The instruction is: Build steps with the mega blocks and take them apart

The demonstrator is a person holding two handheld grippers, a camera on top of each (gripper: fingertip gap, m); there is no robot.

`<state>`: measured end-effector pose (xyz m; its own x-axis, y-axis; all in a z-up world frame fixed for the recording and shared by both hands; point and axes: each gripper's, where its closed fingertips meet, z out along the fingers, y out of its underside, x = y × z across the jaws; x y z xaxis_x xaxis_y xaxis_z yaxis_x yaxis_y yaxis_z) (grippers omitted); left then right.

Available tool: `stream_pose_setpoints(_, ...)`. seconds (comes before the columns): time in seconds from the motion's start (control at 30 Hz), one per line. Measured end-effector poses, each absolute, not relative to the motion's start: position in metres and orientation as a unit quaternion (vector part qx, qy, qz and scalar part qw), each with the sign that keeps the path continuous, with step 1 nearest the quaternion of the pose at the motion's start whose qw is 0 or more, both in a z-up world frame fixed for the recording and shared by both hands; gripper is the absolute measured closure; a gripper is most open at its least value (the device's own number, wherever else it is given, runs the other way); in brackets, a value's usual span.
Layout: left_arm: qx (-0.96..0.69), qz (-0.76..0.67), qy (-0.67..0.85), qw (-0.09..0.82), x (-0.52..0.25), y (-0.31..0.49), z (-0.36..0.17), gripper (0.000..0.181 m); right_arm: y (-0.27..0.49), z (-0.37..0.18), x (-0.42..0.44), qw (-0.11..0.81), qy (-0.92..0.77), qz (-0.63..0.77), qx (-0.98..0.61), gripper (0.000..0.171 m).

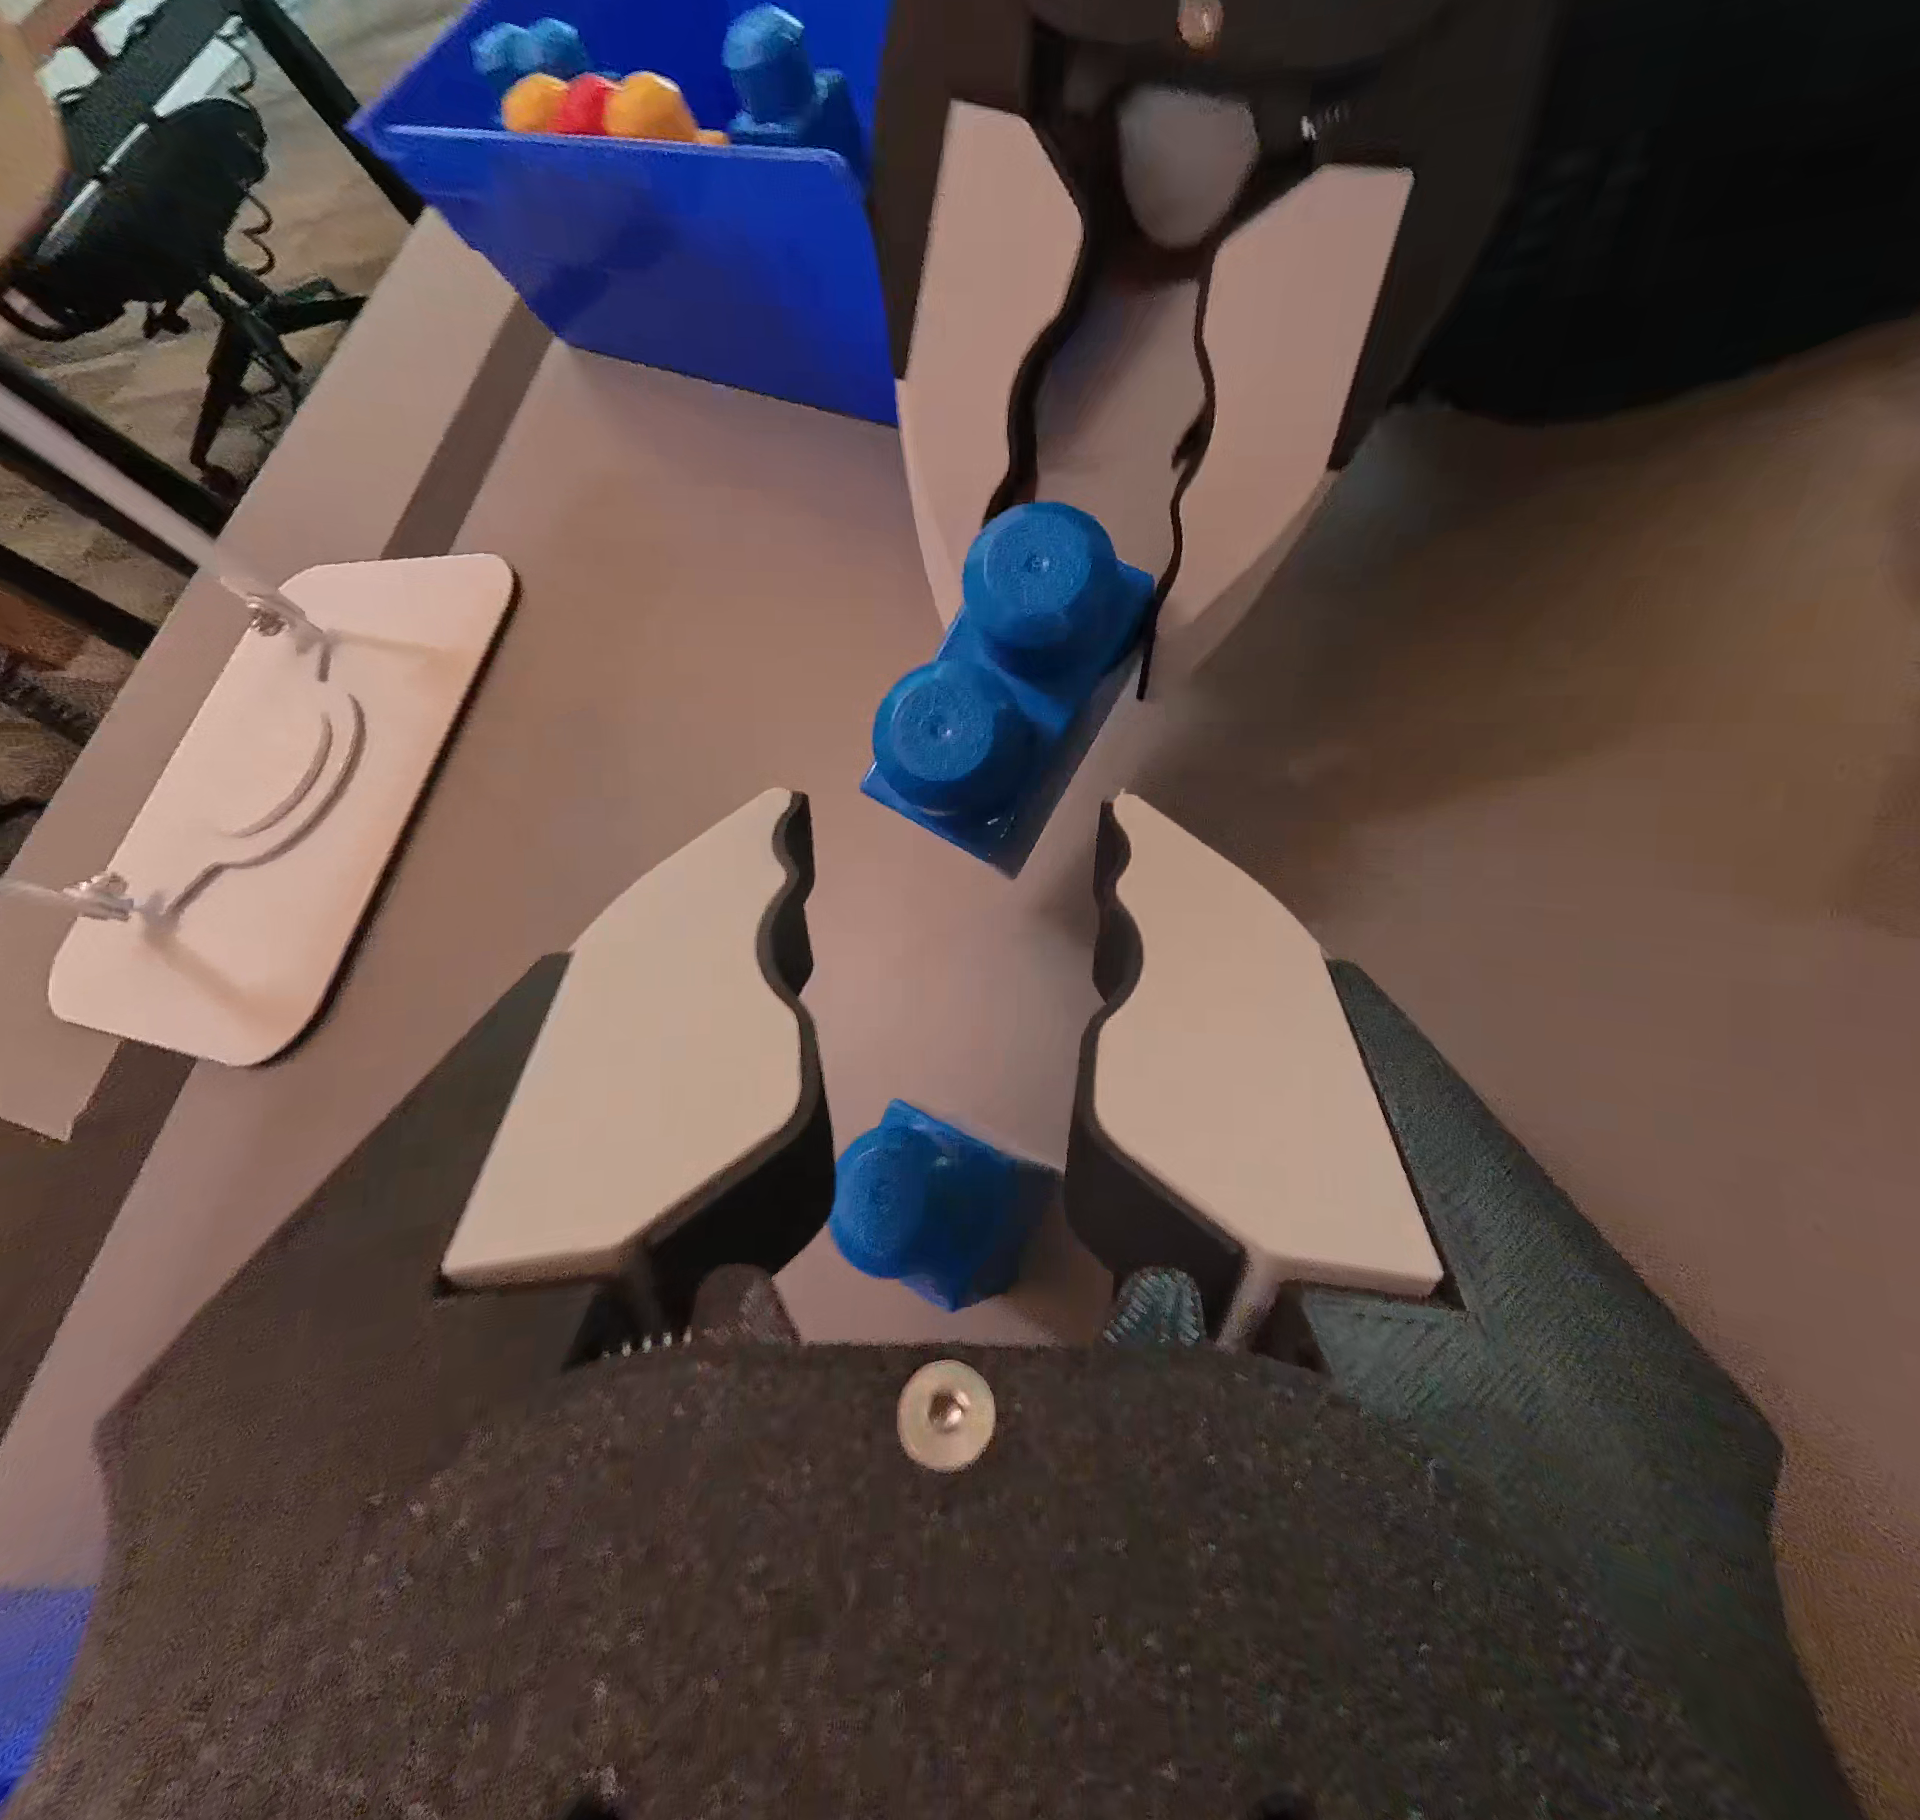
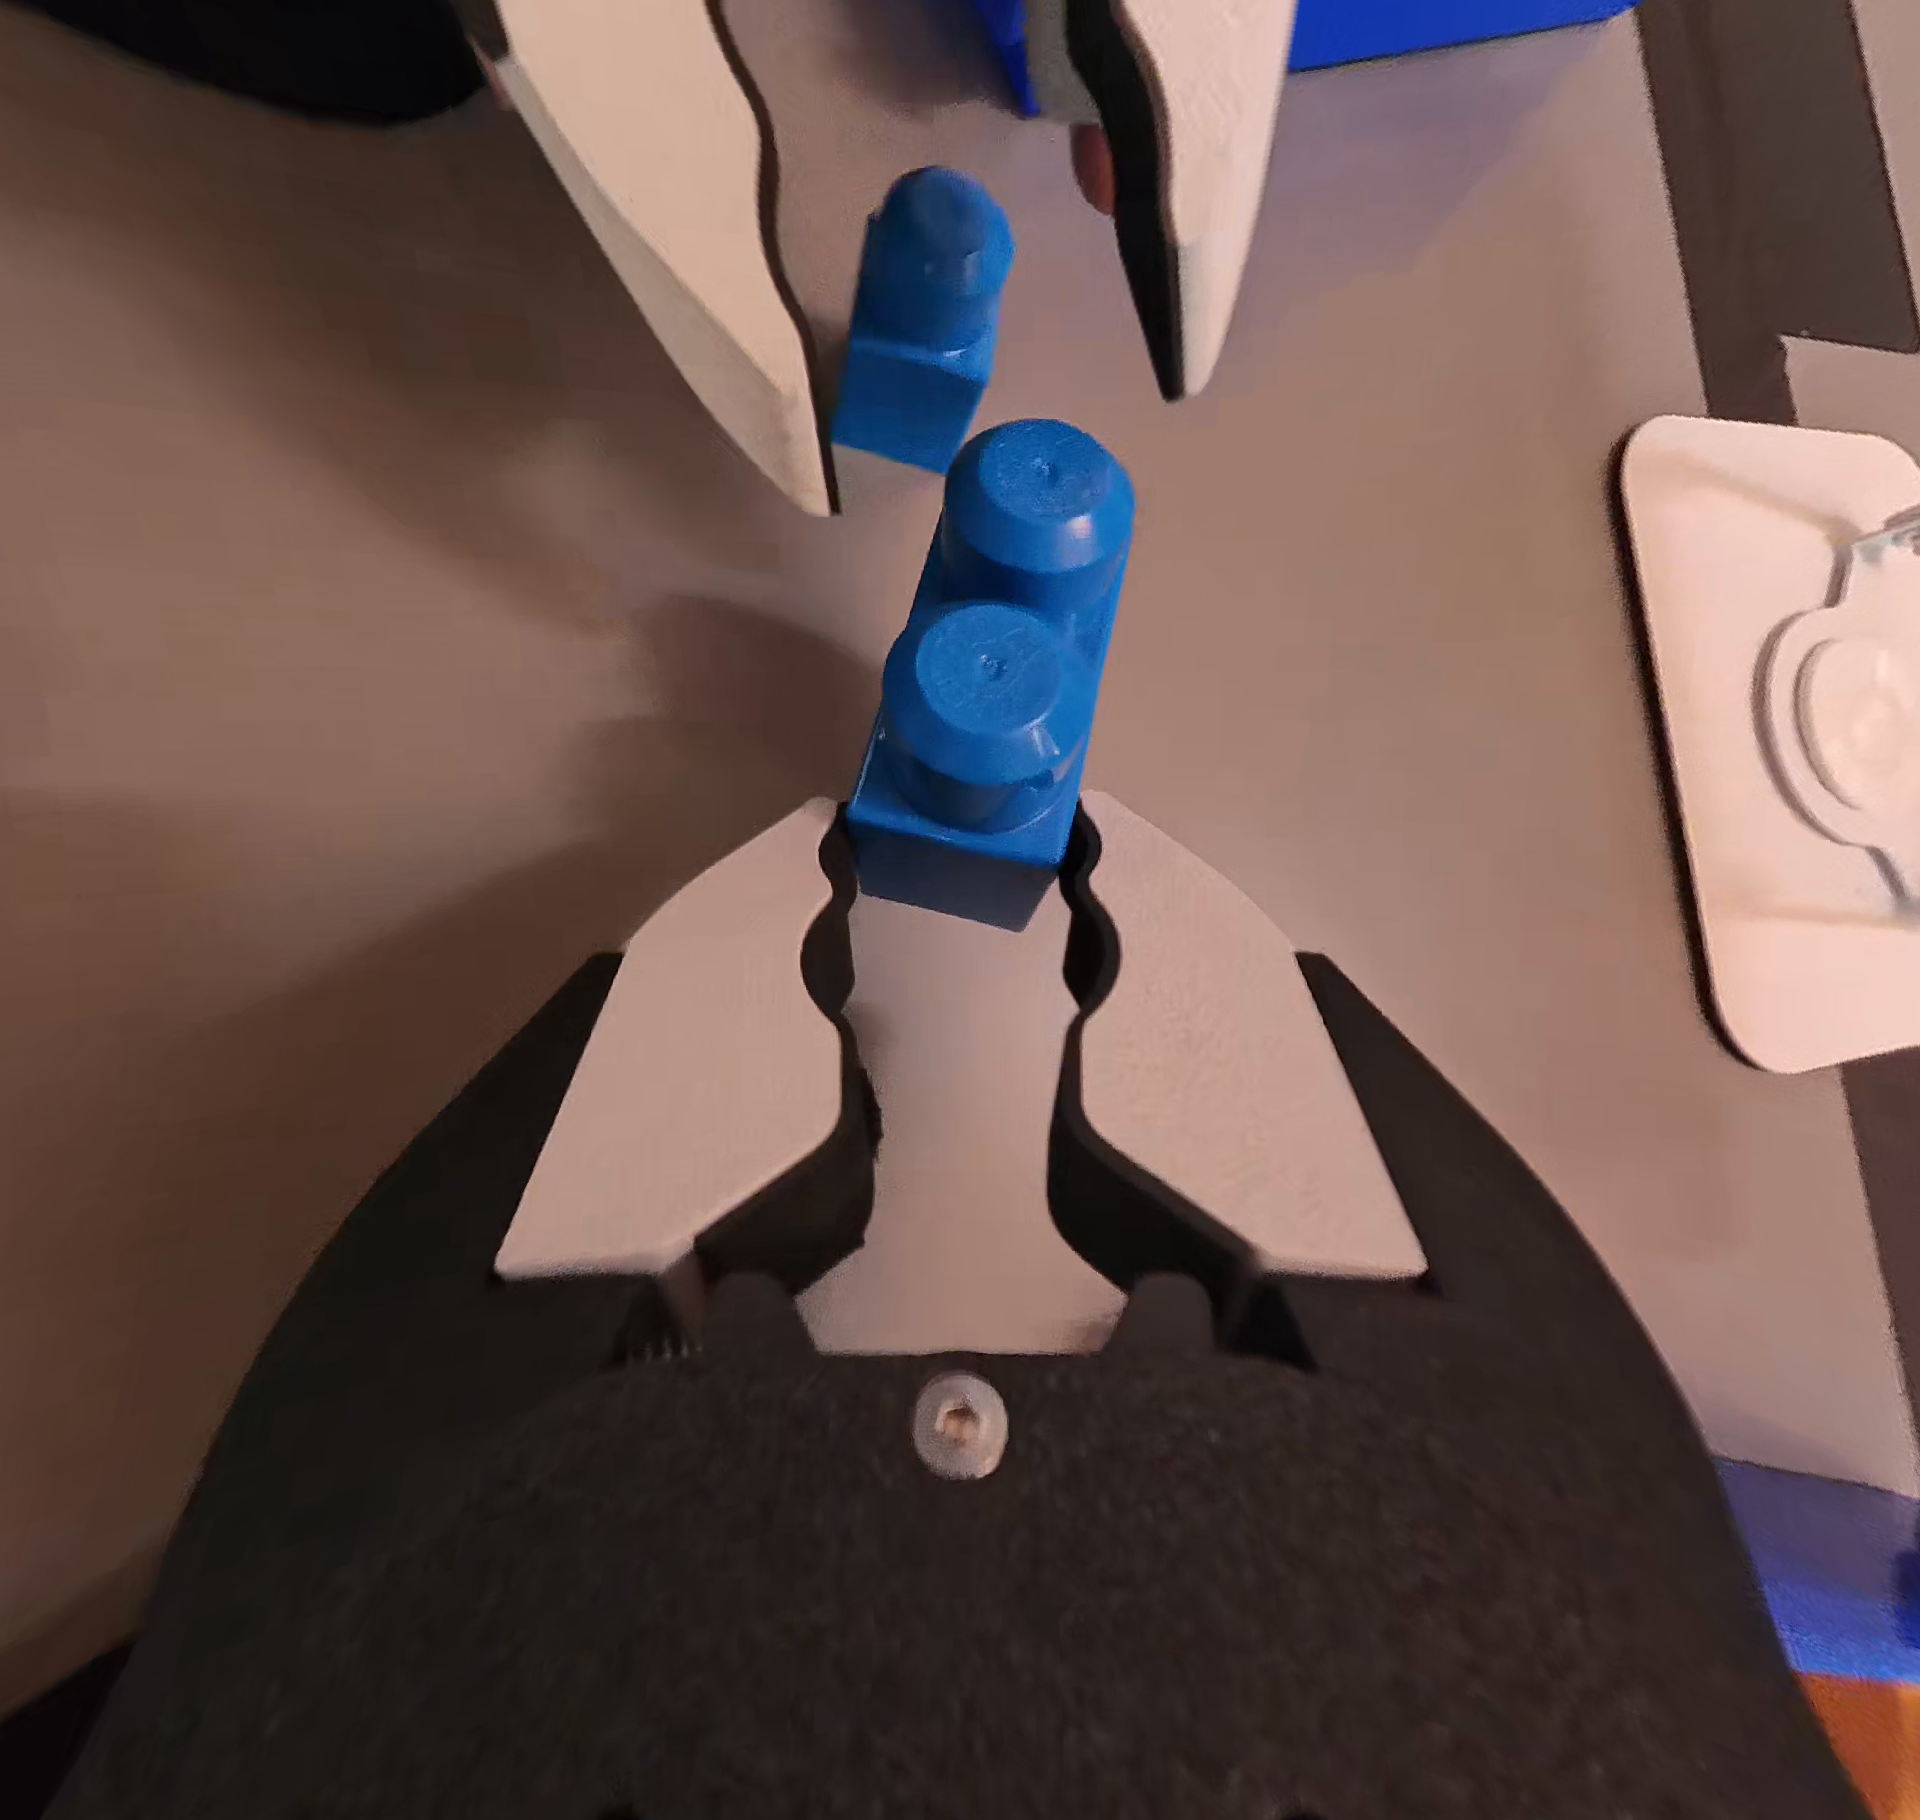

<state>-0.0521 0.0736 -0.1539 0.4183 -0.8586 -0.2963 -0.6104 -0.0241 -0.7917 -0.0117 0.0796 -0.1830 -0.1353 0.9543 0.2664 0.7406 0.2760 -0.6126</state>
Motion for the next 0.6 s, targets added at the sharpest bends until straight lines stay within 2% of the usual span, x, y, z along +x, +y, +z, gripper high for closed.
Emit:
stream_pose_setpoints(0.2,-0.676,-0.045,0.596,0.431,-0.037,0.063,-0.175,0.125,0.059,-0.183,-0.010,0.298,-0.777,0.132,-0.538,0.134)
stream_pose_setpoints(0.23,-0.671,-0.036,0.607,0.425,-0.034,0.061,-0.178,0.130,0.058,-0.184,-0.009,0.297,-0.782,0.121,-0.534,0.134)
stream_pose_setpoints(0.27,-0.666,-0.028,0.617,0.419,-0.033,0.058,-0.181,0.144,0.056,-0.185,-0.008,0.294,-0.787,0.117,-0.530,0.134)
stream_pose_setpoints(0.33,-0.664,-0.025,0.622,0.415,-0.033,0.057,-0.181,0.144,0.054,-0.185,-0.008,0.294,-0.789,0.120,-0.526,0.134)
stream_pose_setpoints(0.43,-0.672,-0.079,0.587,0.445,-0.034,0.060,-0.168,0.144,0.058,-0.165,-0.012,0.330,-0.759,0.178,-0.532,0.135)
stream_pose_setpoints(0.6,-0.655,-0.269,0.466,0.531,-0.034,0.061,-0.110,0.145,0.066,-0.095,-0.017,0.444,-0.643,0.357,-0.513,0.134)
